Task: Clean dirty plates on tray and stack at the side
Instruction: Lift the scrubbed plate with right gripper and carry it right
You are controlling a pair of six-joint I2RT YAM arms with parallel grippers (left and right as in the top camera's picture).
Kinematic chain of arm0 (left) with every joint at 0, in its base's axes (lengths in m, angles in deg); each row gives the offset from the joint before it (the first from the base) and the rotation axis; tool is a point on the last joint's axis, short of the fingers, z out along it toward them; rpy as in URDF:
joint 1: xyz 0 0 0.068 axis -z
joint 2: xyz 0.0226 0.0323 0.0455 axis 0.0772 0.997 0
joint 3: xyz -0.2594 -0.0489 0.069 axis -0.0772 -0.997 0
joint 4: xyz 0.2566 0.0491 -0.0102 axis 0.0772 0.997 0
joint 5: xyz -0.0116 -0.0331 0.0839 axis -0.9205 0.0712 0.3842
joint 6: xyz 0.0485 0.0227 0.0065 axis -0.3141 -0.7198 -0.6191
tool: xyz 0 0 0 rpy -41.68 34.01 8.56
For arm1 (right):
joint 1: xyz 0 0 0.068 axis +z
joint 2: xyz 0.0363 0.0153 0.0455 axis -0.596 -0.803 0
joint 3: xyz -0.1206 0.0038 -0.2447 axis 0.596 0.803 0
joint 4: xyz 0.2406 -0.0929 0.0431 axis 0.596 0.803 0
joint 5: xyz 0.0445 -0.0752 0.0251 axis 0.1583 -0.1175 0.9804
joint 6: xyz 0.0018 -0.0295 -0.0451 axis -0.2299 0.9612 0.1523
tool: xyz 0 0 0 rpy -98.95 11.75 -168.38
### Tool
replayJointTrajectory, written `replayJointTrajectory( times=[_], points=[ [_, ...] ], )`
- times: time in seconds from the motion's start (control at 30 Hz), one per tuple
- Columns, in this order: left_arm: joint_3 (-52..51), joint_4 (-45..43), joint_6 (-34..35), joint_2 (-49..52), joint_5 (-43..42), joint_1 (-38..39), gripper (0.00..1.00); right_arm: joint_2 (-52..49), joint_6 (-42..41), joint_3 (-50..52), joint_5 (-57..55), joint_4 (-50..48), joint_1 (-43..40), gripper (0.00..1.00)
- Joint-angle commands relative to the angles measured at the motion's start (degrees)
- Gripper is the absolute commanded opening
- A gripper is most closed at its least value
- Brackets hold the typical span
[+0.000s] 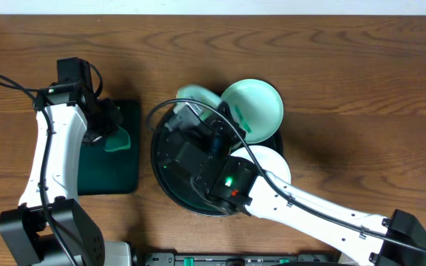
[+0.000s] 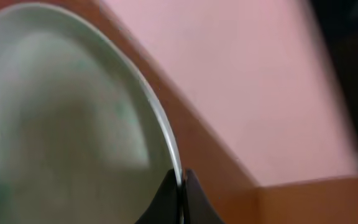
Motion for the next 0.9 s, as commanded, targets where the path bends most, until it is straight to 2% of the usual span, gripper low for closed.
replayJointTrajectory(
  times=[0.0,0.07,0.17,0.3,0.43,0.53,0.7,0.87],
  points=[
    [0.94,0.02,-1.33,-0.37,0.37,-0.17,0.07,1.36,-17.55,-0.63,19.56,3.96,-3.89,0.01],
    [0.94,0.02,-1.33,-0.37,0.37,-0.17,0.07,1.62,-21.20,-0.66,27.80,4.26,-6.78,0.01],
    [0.94,0.02,-1.31,-0.37,0.37,-0.17,0.07,3.26,-21.97,-0.72,41.72,2.86,-12.26,0.01],
    [0.90,0.04,-1.33,-0.37,0.37,-0.17,0.07,7.76,-23.17,-0.83,59.32,2.32,-23.63,0.01],
    [0.85,0.04,-2.01,-0.37,0.37,-0.17,0.07,12.79,-28.09,-0.83,70.97,4.52,-38.05,0.01],
    [0.85,0.04,-2.12,-0.37,0.37,-0.17,0.07,16.06,-28.87,-0.83,75.52,7.17,-48.24,0.01],
    [0.85,0.04,-2.14,-0.37,0.37,-0.17,0.07,19.63,-28.48,-0.83,75.34,17.27,-67.32,0.01],
    [0.85,0.04,-2.14,-0.37,0.39,-0.17,0.07,18.56,-26.12,1.73,73.53,24.44,-78.27,0.01]
  ],
)
